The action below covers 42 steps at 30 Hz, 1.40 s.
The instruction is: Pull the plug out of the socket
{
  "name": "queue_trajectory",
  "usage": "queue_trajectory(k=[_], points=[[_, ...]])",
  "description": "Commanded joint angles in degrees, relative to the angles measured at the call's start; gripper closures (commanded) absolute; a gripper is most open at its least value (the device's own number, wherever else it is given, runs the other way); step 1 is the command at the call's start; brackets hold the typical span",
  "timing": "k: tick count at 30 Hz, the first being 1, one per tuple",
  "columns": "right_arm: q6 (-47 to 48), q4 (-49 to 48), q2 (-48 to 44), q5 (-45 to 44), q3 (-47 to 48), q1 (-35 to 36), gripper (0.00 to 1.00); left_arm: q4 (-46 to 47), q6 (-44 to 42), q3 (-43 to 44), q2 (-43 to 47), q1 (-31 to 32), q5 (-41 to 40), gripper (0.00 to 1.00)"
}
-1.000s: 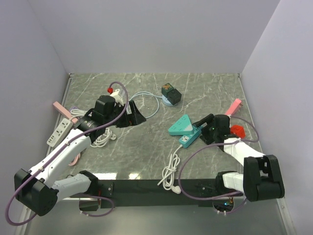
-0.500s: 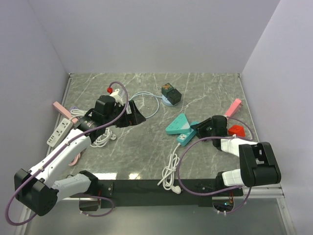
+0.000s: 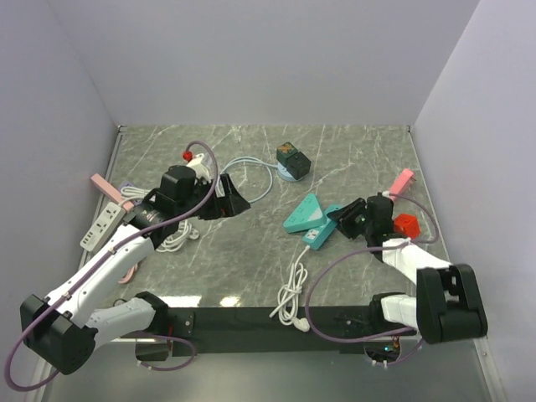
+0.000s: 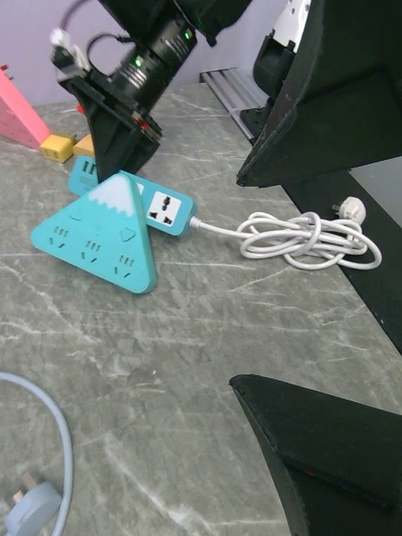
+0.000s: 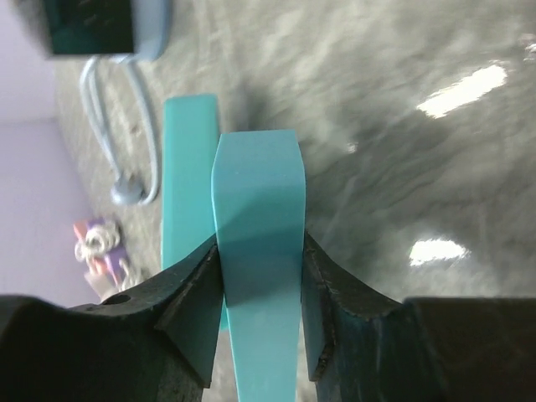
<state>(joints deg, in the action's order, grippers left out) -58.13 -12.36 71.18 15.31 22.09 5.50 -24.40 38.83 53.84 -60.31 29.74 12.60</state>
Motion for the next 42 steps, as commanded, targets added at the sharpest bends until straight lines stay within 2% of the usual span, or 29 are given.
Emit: queue_trajectory(k=[1, 5, 10, 13, 18, 21, 30, 33, 42], points=[[5.56, 6.10, -5.78, 4.98, 4.87, 0.48, 1.00, 1.82, -0.95, 1.26, -0.68, 1.81, 0.76, 0.01], [11.36, 16.47, -7.10, 8.59, 11.91, 0.48, 1.00, 1.99, -0.95, 3.10, -3.57, 4.45, -1.17, 0.01], [18.75, 29.31, -6.32, 7.28, 18.78, 0.66, 1.00, 1.73, -0.33, 6.09, -7.71, 9.37, -6.95, 0.01], [19.02, 30.91, -6.40, 8.32, 19.57, 0.66, 1.00, 1.20, -1.56, 9.34, -11.22, 14.46, -11.44, 0.01], [17.61, 35.55, -2.89, 15.95, 24.65, 0.74, 1.00, -1.17, -8.41, 13.83, -19.13, 25.69, -25.50, 0.00], [17.70, 38.71, -1.92, 19.74, 28.26, 0.66, 1.00, -1.44, -12.72, 13.75, -22.12, 30.19, -32.71, 0.01], [19.54, 47.77, 2.38, 27.84, 36.62, -0.05, 1.00, 6.91, -21.94, 6.28, -19.40, 36.08, -40.71, 0.00], [19.63, 48.39, 2.91, 29.68, 36.80, 0.04, 1.00, 7.61, -23.96, 6.53, -20.28, 37.75, -45.55, 0.01], [17.70, 47.78, 3.18, 35.83, 35.84, 0.04, 1.00, 10.61, -30.91, 8.99, -27.04, 45.22, -51.88, 0.01]])
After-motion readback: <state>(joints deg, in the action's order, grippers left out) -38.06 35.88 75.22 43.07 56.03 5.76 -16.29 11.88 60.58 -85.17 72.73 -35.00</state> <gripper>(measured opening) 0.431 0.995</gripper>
